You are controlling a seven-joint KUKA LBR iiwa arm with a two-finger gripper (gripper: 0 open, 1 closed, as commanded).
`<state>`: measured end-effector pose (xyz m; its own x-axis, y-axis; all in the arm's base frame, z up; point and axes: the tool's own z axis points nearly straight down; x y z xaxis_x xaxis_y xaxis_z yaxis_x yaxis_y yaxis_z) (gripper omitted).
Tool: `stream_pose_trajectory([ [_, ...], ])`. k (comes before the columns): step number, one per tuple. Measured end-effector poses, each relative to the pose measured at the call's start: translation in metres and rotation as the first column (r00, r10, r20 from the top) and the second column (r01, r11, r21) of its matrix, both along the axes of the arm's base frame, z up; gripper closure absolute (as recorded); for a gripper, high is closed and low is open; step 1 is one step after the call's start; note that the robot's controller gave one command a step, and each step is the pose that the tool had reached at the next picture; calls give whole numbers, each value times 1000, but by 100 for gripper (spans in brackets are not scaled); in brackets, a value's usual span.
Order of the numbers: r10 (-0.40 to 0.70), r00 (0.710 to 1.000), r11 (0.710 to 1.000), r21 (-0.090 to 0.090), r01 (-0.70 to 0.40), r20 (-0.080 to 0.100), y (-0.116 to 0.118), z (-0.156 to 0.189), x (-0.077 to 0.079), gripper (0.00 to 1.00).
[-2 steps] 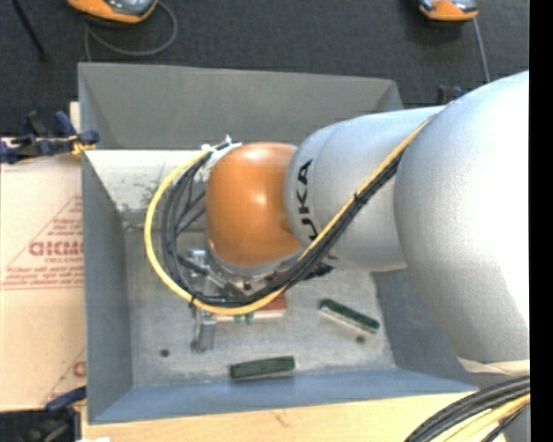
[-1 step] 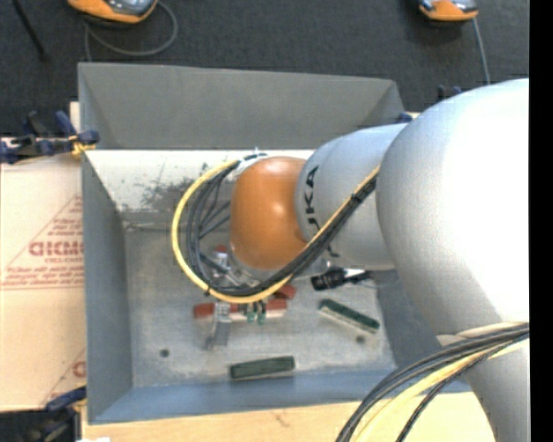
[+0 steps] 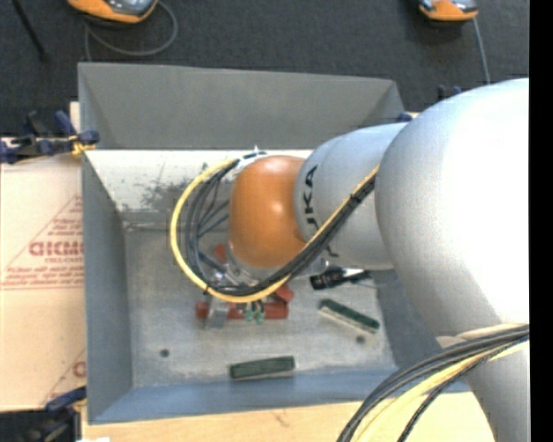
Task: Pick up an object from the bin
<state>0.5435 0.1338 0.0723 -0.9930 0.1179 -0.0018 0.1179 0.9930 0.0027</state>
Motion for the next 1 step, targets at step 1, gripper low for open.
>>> stream_pose_trajectory([
  [1, 369, 929, 930, -6, -369, 9, -19, 148, 44, 100],
])
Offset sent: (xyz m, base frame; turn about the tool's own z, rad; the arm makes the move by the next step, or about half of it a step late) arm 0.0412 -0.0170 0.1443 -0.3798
